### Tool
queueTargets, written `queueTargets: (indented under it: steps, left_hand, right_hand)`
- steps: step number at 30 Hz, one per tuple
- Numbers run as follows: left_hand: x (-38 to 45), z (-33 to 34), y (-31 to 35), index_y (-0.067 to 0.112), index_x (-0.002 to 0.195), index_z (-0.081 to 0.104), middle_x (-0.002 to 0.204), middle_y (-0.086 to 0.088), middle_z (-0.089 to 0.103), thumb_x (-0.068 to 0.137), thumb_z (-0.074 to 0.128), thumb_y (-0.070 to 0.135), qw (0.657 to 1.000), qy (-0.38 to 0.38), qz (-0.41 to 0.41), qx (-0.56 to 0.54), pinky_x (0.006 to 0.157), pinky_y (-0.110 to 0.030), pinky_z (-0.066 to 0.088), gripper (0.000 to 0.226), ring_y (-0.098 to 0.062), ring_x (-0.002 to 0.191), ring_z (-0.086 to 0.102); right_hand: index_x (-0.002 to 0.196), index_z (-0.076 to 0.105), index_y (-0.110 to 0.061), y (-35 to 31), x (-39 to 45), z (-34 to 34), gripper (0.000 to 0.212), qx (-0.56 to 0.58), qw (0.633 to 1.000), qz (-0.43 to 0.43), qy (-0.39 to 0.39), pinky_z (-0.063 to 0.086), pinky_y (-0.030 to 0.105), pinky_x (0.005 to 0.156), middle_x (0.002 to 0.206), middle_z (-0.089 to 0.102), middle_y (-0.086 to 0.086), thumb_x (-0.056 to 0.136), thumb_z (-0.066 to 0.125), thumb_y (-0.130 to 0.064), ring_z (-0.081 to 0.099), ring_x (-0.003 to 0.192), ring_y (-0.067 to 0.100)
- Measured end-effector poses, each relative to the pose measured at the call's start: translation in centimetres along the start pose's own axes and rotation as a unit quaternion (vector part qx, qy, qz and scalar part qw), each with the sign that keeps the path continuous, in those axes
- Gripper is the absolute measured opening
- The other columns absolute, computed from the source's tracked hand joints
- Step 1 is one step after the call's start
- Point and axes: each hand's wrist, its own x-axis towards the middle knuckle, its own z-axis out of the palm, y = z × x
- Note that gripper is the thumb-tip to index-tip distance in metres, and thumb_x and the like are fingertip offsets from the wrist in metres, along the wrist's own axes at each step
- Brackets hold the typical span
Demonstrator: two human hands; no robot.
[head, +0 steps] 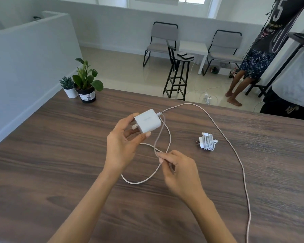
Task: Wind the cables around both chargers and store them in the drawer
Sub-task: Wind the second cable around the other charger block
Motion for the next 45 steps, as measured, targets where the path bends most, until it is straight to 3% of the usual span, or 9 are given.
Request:
queueTargets:
  steps: [5,12,17,21,31,34,38,40,45]
  left_hand:
    - [0.2,0.1,-1.0,0.018,0.123,0.056,0.119,0.000,0.057,0.073,0.077,-0.002,0.996,-0.005,0.037,0.082,0.078,-0.009,0.050,0.058,0.007,0.096,0.063]
    - [-0.8,0.3,-1.6,0.016,0.121,0.059,0.122,0.002,0.056,0.070,0.075,-0.010,0.984,-0.147,0.042,0.097,0.085,-0.027,0.056,0.059,-0.015,0.099,0.066]
    - [-2.0,0.1,-1.1,0.034,0.111,0.062,0.118,0.006,0.062,0.071,0.072,-0.014,0.979,-0.201,-0.012,0.037,0.082,-0.026,0.055,0.065,-0.016,0.098,0.067]
    - [-3.0,0.1,-0.3,0.019,0.117,0.059,0.117,0.004,0.064,0.071,0.072,-0.016,0.975,-0.221,-0.038,-0.006,0.081,-0.024,0.053,0.060,-0.019,0.098,0.067]
    - [-3.3,0.1,0.9,0.011,0.119,0.058,0.118,0.001,0.065,0.067,0.071,-0.016,0.978,-0.183,-0.049,-0.083,0.078,-0.021,0.052,0.059,-0.015,0.099,0.066]
    - [-3.1,0.6,1.1,0.009,0.123,0.055,0.114,0.007,0.067,0.066,0.074,-0.005,0.984,-0.152,-0.037,-0.084,0.079,-0.026,0.055,0.062,-0.015,0.101,0.066]
    - [-2.2,0.8,1.1,0.012,0.122,0.055,0.112,0.006,0.066,0.068,0.074,-0.007,0.996,-0.079,-0.005,-0.050,0.080,-0.016,0.052,0.060,-0.007,0.100,0.066]
    - [-1.5,0.7,0.8,0.016,0.122,0.055,0.116,0.003,0.063,0.070,0.076,-0.005,0.999,-0.047,0.017,0.005,0.081,-0.014,0.051,0.060,-0.005,0.100,0.065]
    - [-0.6,0.7,-0.8,0.014,0.125,0.055,0.119,0.002,0.056,0.072,0.075,-0.005,0.986,-0.028,0.083,0.143,0.081,-0.011,0.051,0.060,-0.009,0.099,0.064]
  right_hand:
    - [0.095,0.071,-0.028,-0.6,0.0,-2.4,0.019,-0.013,0.998,-0.057,-0.022,0.042,0.023,0.054,0.071,0.057,-0.014,0.085,0.055,-0.028,0.044,0.056,-0.003]
    - [0.087,0.074,-0.029,-1.3,3.1,-6.3,0.017,-0.029,0.995,-0.092,-0.028,0.036,0.019,0.053,0.077,0.064,-0.013,0.083,0.058,-0.026,0.054,0.062,0.003]
    - [0.085,0.077,-0.026,-0.6,5.7,-7.5,0.013,0.046,0.997,-0.034,-0.042,0.031,0.011,0.055,0.077,0.069,-0.005,0.084,0.068,-0.017,0.049,0.058,0.003]
    - [0.085,0.077,-0.025,0.6,6.9,-6.8,0.007,0.127,0.991,0.037,-0.033,0.040,0.019,0.063,0.080,0.073,-0.004,0.079,0.073,-0.023,0.054,0.064,0.005]
    - [0.095,0.074,-0.006,1.8,5.1,-3.5,0.015,0.323,0.932,0.152,-0.057,0.050,0.013,0.071,0.087,0.075,-0.004,0.084,0.065,-0.003,0.065,0.080,0.003]
    - [0.089,0.076,-0.019,1.8,4.0,-2.6,0.020,0.287,0.947,0.132,-0.057,0.046,0.020,0.073,0.083,0.075,0.007,0.085,0.063,-0.003,0.059,0.075,0.006]
    - [0.099,0.067,-0.047,2.2,2.2,-1.7,0.044,0.179,0.972,0.116,-0.097,0.042,0.026,0.068,0.063,0.062,-0.010,0.093,0.051,-0.007,0.049,0.063,0.015]
    - [0.103,0.067,-0.045,1.9,1.3,-1.8,0.042,0.163,0.973,0.115,-0.118,0.047,0.032,0.073,0.061,0.060,-0.012,0.094,0.050,-0.008,0.052,0.064,0.025]
    - [0.088,0.071,-0.026,0.6,0.3,-3.2,0.019,0.143,0.976,0.118,-0.115,0.037,0.016,0.054,0.051,0.058,-0.010,0.092,0.056,-0.015,0.047,0.050,0.003]
